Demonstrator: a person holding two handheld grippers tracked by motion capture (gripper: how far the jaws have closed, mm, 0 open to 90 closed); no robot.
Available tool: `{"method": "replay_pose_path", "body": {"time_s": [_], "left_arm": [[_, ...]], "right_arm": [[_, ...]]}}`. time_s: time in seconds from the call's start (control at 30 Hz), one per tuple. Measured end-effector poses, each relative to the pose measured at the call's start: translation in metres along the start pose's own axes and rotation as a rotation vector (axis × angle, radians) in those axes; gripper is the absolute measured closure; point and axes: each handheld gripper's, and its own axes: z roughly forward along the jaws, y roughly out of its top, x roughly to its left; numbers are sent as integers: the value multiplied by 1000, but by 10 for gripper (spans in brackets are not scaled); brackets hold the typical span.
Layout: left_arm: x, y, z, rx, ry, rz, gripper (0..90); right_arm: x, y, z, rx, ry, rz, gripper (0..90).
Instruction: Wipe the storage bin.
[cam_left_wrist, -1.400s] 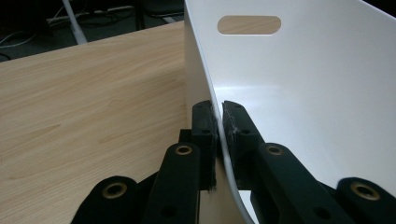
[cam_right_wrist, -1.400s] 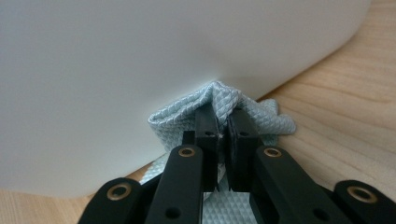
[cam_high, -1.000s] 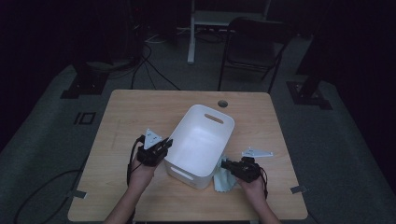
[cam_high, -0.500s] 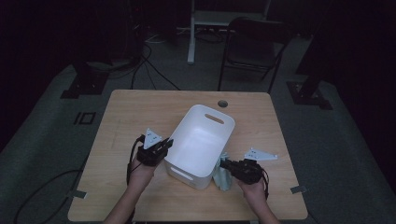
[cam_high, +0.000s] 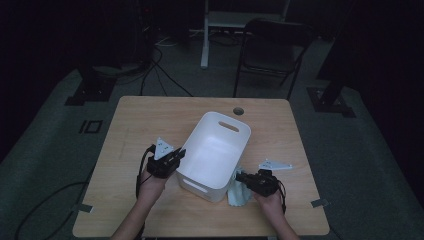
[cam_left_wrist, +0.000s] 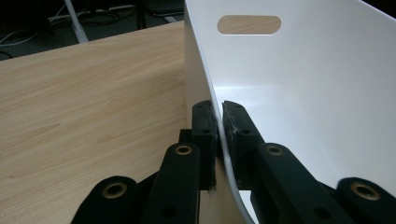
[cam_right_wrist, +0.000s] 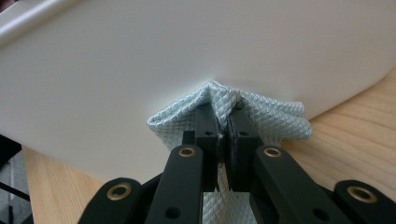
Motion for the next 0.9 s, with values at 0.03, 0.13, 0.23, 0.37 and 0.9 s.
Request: {"method": "replay_pose_path", "body": {"time_s": [0.03,0.13,0.23,0.37,0.9], "left_arm": [[0,0,0,0,0,-1,836],[0,0,0,0,-2,2,834],[0,0,0,-2,-3,-1,834],[0,0,0,0,5,0,835],[-4,0,0,-1,35,-11,842]], "right_arm": [[-1,-1,1,5,-6,-2,852],[-4,-3,5,22,-23,-6,852],[-8,-8,12,56,-47,-2,852],[-14,-13,20,100,-67,12,851],[38,1,-30,-53,25,-67,851]]}}
